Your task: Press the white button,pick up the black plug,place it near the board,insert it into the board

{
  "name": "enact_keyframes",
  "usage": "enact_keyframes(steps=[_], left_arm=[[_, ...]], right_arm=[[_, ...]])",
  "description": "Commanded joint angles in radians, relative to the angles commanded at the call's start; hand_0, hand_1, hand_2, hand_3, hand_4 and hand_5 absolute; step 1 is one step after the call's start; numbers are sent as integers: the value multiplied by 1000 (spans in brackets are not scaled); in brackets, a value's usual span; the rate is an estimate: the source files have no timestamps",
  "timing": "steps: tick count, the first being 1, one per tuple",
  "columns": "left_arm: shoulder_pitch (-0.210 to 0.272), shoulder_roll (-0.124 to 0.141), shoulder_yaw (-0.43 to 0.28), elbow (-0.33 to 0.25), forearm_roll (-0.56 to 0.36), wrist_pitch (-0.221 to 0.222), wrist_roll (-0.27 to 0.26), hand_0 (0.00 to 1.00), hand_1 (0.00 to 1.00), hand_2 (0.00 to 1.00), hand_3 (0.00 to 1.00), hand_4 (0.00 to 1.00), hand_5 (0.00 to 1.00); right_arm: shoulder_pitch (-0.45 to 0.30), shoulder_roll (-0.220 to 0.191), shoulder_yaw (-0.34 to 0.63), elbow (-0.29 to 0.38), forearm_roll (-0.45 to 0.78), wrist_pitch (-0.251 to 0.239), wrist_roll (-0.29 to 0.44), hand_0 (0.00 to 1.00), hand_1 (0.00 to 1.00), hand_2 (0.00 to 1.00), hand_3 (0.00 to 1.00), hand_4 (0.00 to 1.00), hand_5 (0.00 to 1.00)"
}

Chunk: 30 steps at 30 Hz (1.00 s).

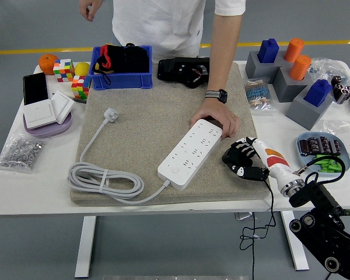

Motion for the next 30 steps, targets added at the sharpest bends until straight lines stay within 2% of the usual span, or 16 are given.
enact_keyframes(steps=[5,6,11,12,22,30], left_arm=[[1,0,-4,0,4,0,1,699,670,647,650,562,191],[2,0,-4,0,4,0,1,701,670,647,650,562,191],[1,0,-1,0,2,-1,1,701,670,647,650,562,191],[1,0,0,0,1,-1,1,699,670,647,650,562,191],[2,6,-3,0,8,-2,2,699,670,647,650,562,190],[0,9,8,0,2,-5,3,699,670,647,650,562,190]], right_arm=[[2,1,3,-3,-2,-28,26,421,412,420,563,713,2],[2,1,4,-4,-1,-32,31,376,291,367,480,806,2],[1,0,3,-3,5,-40,42,376,291,367,480,806,2],[0,-1,3,0,6,-40,42,339,253,346,427,768,2],[15,-4,-1,60,23,-39,43,351,247,342,416,741,2],[66,18,-35,45,40,-41,51,343,250,342,424,733,2]])
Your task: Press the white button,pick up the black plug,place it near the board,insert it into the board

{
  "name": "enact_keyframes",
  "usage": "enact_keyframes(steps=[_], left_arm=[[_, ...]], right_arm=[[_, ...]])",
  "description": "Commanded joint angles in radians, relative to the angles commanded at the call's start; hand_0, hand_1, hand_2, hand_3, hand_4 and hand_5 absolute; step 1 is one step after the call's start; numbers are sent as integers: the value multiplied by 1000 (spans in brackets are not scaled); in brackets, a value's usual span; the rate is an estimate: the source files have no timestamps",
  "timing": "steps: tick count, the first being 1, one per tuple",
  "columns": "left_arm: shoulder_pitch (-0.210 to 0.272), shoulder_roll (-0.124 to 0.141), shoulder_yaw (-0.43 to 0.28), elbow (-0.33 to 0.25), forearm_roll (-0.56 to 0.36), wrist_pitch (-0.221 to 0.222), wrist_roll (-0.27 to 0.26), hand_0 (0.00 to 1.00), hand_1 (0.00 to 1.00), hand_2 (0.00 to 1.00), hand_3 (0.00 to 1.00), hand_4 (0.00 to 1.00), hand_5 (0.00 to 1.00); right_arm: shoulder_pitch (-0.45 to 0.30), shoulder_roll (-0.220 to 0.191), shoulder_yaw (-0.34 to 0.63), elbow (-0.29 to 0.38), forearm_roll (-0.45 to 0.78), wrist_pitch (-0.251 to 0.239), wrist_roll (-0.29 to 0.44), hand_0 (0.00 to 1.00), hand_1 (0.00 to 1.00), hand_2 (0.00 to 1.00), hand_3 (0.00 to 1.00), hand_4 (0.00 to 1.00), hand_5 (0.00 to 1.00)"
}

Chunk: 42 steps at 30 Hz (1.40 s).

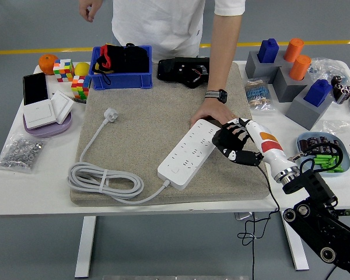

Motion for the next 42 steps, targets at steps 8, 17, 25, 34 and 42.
enact_keyframes(steps=[8,17,25,34,42], left_arm=[[8,7,-12,0,18,-2,3,699,670,647,650,562,190],[13,2,-10,0,9,-2,2,699,670,647,650,562,190],[16,-2,-10,0,4,-2,4,699,670,647,650,562,190],[7,16,-3,0,-6,0,4,699,670,647,650,562,190],[19,2,-16,0,21,-3,6,699,670,647,650,562,190]], right_arm=[[51,44,-40,-76,21,-11,24,341,247,341,418,735,2],[85,75,-39,-150,25,-21,42,342,248,340,419,734,2],[114,98,-51,-227,24,-27,58,342,246,338,415,734,2],[138,117,-82,-281,23,-33,74,344,245,338,417,735,2],[147,123,-51,-298,22,-34,77,342,244,337,417,734,2]])
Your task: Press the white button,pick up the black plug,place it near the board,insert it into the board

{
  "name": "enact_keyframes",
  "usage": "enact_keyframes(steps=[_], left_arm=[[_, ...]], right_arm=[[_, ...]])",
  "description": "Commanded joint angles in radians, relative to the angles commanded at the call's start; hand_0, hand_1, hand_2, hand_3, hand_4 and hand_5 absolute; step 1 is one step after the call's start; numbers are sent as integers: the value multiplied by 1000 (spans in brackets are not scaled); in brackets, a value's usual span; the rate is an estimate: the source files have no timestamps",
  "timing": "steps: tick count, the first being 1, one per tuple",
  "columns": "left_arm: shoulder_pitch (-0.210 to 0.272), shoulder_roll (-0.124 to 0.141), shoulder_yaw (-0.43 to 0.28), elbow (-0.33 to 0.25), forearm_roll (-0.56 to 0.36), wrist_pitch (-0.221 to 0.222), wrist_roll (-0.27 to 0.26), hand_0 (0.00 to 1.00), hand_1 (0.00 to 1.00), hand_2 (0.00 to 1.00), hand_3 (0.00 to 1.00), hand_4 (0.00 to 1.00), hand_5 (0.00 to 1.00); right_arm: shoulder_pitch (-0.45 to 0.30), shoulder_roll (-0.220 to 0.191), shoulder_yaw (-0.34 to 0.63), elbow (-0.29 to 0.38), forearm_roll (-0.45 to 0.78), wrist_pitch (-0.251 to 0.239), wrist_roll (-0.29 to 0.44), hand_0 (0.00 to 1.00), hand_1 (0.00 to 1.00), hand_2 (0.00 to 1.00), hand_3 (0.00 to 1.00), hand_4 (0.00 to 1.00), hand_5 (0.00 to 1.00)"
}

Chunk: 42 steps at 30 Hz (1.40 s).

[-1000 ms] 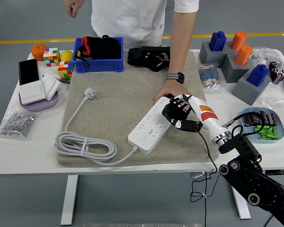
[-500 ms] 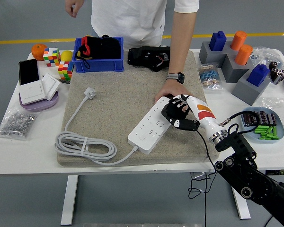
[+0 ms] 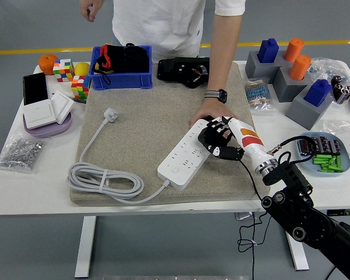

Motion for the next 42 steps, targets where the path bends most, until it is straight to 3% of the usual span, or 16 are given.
enact_keyframes(steps=[4,15,42], left_arm=[[2,-9,1,0,-5,2,-2,699,670,647,650,562,190],[2,4,-11,0,5,2,-2,699,670,647,650,562,190],[-3,-4,-3,0,-8,1,-3,699,670,647,650,562,190]], right_arm=[[1,-2,1,-12,-1,3,-1,342,244,337,417,734,2],[-3,-5,-10,-21,2,8,-2,341,244,337,417,731,2],[1,-12,-30,11,14,10,-3,339,243,335,416,731,2]])
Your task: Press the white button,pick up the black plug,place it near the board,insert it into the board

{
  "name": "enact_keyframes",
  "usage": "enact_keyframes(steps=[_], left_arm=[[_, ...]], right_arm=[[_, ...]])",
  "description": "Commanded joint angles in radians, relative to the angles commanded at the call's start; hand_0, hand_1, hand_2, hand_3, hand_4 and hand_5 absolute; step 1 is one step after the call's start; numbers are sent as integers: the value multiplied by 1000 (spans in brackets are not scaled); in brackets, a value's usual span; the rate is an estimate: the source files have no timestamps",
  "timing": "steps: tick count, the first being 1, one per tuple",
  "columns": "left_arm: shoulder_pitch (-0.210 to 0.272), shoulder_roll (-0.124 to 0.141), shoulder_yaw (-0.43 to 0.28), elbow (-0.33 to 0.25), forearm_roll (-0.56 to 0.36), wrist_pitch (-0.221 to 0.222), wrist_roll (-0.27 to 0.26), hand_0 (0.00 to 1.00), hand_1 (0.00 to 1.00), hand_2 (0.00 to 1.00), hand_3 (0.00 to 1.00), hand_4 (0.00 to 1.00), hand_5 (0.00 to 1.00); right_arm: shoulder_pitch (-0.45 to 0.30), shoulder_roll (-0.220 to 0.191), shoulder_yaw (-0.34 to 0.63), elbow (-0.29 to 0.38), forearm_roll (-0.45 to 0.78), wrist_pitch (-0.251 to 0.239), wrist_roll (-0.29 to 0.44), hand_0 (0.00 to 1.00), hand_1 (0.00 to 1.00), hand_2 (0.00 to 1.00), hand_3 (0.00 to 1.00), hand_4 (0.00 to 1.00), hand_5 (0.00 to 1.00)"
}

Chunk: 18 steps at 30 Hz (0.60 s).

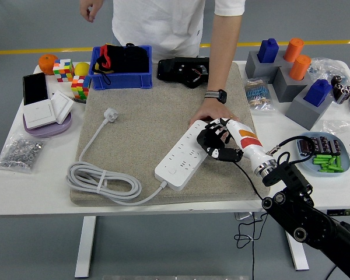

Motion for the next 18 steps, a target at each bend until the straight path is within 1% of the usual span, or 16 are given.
enact_keyframes(steps=[7,18], left_arm=[[-3,0,-5,0,5,0,0,699,670,647,650,563,190],[0,-1,-6,0,4,1,0,699,670,647,650,562,189]], right_arm=[[2,-3,-2,-6,-1,4,-3,336,242,335,415,732,2],[-2,-3,-9,5,-1,6,-5,336,242,335,416,731,2]])
